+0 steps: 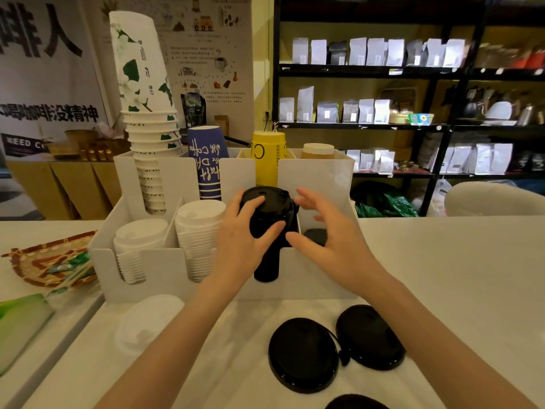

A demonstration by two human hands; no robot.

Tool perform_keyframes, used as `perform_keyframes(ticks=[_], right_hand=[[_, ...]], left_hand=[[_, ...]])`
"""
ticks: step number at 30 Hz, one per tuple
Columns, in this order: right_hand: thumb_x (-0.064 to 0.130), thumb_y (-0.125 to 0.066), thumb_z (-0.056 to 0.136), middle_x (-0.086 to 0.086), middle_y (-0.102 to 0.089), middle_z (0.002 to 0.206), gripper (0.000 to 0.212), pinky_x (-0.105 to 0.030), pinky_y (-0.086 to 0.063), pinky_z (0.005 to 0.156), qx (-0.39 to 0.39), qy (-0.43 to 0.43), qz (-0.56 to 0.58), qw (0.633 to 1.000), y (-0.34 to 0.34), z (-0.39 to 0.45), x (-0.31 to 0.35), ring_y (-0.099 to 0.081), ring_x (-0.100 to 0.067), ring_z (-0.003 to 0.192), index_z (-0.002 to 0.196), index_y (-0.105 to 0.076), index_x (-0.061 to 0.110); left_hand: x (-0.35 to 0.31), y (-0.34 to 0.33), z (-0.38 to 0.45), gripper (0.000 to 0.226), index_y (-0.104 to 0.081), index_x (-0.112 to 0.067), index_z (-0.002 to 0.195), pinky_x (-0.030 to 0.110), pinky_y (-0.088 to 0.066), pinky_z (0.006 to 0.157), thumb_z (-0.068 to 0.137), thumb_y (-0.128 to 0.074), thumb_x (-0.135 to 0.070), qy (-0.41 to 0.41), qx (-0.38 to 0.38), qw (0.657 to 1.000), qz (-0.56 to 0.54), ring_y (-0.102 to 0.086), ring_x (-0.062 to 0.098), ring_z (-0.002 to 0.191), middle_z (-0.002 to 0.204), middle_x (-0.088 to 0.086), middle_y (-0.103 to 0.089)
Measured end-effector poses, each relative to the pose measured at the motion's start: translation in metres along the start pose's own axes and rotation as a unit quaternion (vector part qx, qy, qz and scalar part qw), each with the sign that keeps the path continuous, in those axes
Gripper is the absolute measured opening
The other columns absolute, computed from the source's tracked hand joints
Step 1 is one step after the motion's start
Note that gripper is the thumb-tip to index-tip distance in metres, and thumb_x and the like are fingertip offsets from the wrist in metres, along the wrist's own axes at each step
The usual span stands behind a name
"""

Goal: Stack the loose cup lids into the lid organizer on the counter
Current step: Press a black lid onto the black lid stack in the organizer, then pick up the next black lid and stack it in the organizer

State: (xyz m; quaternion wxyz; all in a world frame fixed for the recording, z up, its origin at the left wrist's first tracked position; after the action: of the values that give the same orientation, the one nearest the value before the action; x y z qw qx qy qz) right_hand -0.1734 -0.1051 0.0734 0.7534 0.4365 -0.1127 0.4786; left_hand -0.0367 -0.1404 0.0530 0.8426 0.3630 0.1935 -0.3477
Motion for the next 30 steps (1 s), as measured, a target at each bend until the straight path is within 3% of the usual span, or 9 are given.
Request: perform_keyframes(ticks=[3, 7, 12, 15, 18, 21, 22, 25, 30], right_hand=[[0.027, -0.059, 0.081, 0.019, -0.053, 0.114, 0.052, -0.004, -0.036, 0.091, 0.000, 0.017, 0.016, 1.000, 0.004, -0.027, 0.001, -0.047, 0.012, 0.108, 0.129, -0.038, 0.028], [0.039, -0.058, 0.082, 0.019, -0.045, 0.131, 0.055, -0.013, -0.032, 0.100, 0.127, -0.030, -0.044, 0.990, -0.010, -0.071, -0.023, -0.037, 0.008, 0.120, 0.131, -0.032, 0.039], [0.042, -0.063, 0.077, 0.022, -0.036, 0.126, 0.057, -0.023, -0.024, 0.106, 0.228, -0.095, -0.071, 0.966, -0.021, -0.102, -0.046, -0.024, 0.007, 0.123, 0.129, -0.041, 0.032], [0.045, -0.066, 0.074, 0.014, -0.034, 0.135, 0.066, -0.029, -0.023, 0.108, 0.264, -0.134, -0.088, 0.951, -0.024, -0.108, -0.054, -0.020, -0.001, 0.129, 0.132, -0.038, 0.029], [0.049, -0.066, 0.071, 0.006, -0.038, 0.140, 0.068, -0.029, -0.024, 0.106, 0.274, -0.136, -0.100, 0.947, -0.025, -0.109, -0.058, -0.025, -0.008, 0.131, 0.130, -0.041, 0.027], [0.053, -0.064, 0.071, 0.006, -0.049, 0.131, 0.063, -0.032, -0.032, 0.105, 0.280, -0.125, -0.109, 0.946, -0.027, -0.111, -0.060, -0.034, -0.008, 0.123, 0.125, -0.047, 0.027], [0.052, -0.064, 0.071, 0.006, -0.052, 0.127, 0.060, -0.031, -0.035, 0.102, 0.278, -0.121, -0.109, 0.947, -0.027, -0.111, -0.059, -0.038, -0.008, 0.118, 0.123, -0.049, 0.028], [0.051, -0.063, 0.072, 0.005, -0.057, 0.122, 0.055, -0.030, -0.037, 0.097, 0.276, -0.113, -0.112, 0.948, -0.027, -0.111, -0.055, -0.044, -0.009, 0.111, 0.121, -0.050, 0.029], [0.050, -0.061, 0.074, 0.000, -0.057, 0.123, 0.058, -0.029, -0.037, 0.097, 0.279, -0.105, -0.133, 0.945, -0.025, -0.112, -0.050, -0.044, -0.013, 0.114, 0.124, -0.049, 0.024]], left_hand=[[0.001, 0.000, -0.001, 0.056, -0.045, -0.018, 0.128, 0.029, -0.023, 0.107, 0.078, -0.063, -0.035, 0.015, 0.013, 1.000, 0.003, -0.028, 0.023, 0.135, 0.148, 0.009, -0.030], [0.001, 0.000, -0.003, 0.057, -0.040, -0.018, 0.131, 0.034, -0.019, 0.111, 0.080, -0.060, -0.034, 0.019, 0.033, 0.999, 0.009, -0.018, 0.024, 0.138, 0.151, 0.010, -0.021], [-0.003, -0.003, -0.009, 0.077, -0.011, -0.020, 0.142, 0.035, -0.004, 0.114, 0.082, -0.053, -0.044, 0.008, 0.073, 0.994, 0.080, 0.001, 0.025, 0.142, 0.155, 0.013, -0.001], [-0.013, -0.002, -0.022, 0.076, -0.005, -0.024, 0.142, 0.035, 0.002, 0.112, 0.083, -0.047, -0.048, -0.039, 0.061, 0.989, 0.129, 0.008, 0.025, 0.142, 0.155, 0.011, 0.004], [-0.023, -0.008, -0.049, 0.070, -0.012, -0.025, 0.141, 0.032, 0.006, 0.110, 0.083, -0.041, -0.053, -0.132, 0.107, 0.977, 0.133, 0.009, 0.020, 0.141, 0.155, 0.006, 0.002], [-0.025, -0.014, -0.084, 0.070, -0.017, -0.030, 0.139, 0.014, 0.009, 0.107, 0.079, -0.036, -0.059, -0.187, 0.216, 0.955, 0.082, 0.009, 0.000, 0.135, 0.152, -0.009, -0.004], [-0.022, -0.016, -0.096, 0.069, -0.017, -0.031, 0.138, 0.011, 0.008, 0.105, 0.078, -0.037, -0.060, -0.180, 0.260, 0.947, 0.060, 0.008, -0.005, 0.133, 0.151, -0.013, -0.007], [-0.010, -0.024, -0.124, 0.070, -0.024, -0.034, 0.136, 0.018, -0.003, 0.108, 0.075, -0.040, -0.064, -0.137, 0.353, 0.925, 0.024, -0.001, -0.007, 0.132, 0.148, -0.014, -0.024], [0.001, -0.033, -0.136, 0.074, -0.032, -0.034, 0.132, 0.017, -0.012, 0.105, 0.068, -0.054, -0.065, -0.087, 0.401, 0.912, 0.020, -0.015, -0.007, 0.125, 0.142, -0.011, -0.032]])
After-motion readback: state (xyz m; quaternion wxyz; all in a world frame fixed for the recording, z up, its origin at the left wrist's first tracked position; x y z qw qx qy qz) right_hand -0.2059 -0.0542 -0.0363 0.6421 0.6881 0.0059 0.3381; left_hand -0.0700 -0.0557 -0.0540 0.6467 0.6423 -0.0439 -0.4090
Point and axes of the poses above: each hand's wrist, its own z-axis towards the middle knuckle, its own y-axis out of the back of the hand, x = y × z, the point moved 7 cm from there along z, towards the middle knuckle
